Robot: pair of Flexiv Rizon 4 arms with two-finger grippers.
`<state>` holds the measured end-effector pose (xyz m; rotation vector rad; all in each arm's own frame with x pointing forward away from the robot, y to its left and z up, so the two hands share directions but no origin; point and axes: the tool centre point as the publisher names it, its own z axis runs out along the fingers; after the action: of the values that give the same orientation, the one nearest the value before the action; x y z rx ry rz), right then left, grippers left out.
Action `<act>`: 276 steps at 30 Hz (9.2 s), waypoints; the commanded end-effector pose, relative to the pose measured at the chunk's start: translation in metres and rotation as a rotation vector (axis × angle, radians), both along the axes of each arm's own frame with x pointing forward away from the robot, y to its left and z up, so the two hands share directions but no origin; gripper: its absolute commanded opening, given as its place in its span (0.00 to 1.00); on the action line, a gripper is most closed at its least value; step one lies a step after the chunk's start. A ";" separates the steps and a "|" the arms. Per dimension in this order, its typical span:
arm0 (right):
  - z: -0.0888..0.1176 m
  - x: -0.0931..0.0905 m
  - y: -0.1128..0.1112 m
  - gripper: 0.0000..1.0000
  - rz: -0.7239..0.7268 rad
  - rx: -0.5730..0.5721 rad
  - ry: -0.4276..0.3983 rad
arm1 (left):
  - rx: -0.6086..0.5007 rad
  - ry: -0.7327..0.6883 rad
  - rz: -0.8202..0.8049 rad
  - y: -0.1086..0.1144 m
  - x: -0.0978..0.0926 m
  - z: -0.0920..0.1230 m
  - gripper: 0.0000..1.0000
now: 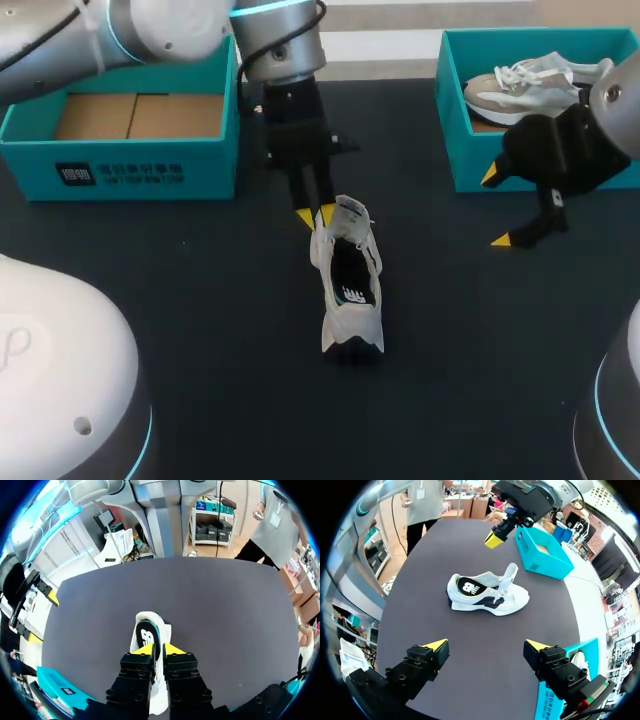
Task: Take the shoe out of the shoebox, open the shoe tongue, remove and reinsert the insole, then place the shoe into the shoebox
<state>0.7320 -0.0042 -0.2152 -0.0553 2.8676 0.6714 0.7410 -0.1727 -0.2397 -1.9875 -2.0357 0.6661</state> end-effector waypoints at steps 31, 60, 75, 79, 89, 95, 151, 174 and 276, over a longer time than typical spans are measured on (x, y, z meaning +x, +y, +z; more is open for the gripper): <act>0.000 0.000 0.000 1.00 -0.001 -0.002 0.000 | 0.141 0.017 -0.129 -0.006 -0.040 -0.036 0.00; 0.000 0.000 0.000 1.00 -0.001 -0.002 0.000 | 0.180 -0.109 0.013 -0.039 -0.031 -0.119 0.00; 0.000 0.000 0.000 1.00 -0.001 -0.002 0.000 | 0.164 -0.130 0.073 -0.036 -0.030 -0.129 0.00; 0.000 0.000 0.000 1.00 -0.001 -0.002 0.000 | 0.138 -0.109 0.078 -0.030 -0.032 -0.106 0.00; 0.000 0.000 0.000 1.00 -0.001 -0.002 0.000 | 0.174 -0.053 0.011 -0.036 -0.060 -0.113 0.00; 0.000 0.000 0.000 1.00 -0.001 -0.002 0.000 | 0.189 -0.059 0.001 -0.046 -0.064 -0.131 0.00; 0.000 0.000 0.000 1.00 -0.001 -0.002 0.000 | 0.128 -0.374 0.023 -0.047 -0.023 -0.167 0.00; 0.000 0.000 0.000 1.00 -0.001 -0.002 0.000 | 0.089 -0.600 0.073 -0.041 0.009 -0.115 0.82; 0.000 0.000 0.000 1.00 -0.001 -0.002 0.000 | 0.074 -0.536 0.012 -0.016 0.021 -0.077 0.25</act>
<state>0.7311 -0.0054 -0.2146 -0.0563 2.8662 0.6745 0.7645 -0.1919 -0.3136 -2.2825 -2.3048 0.0381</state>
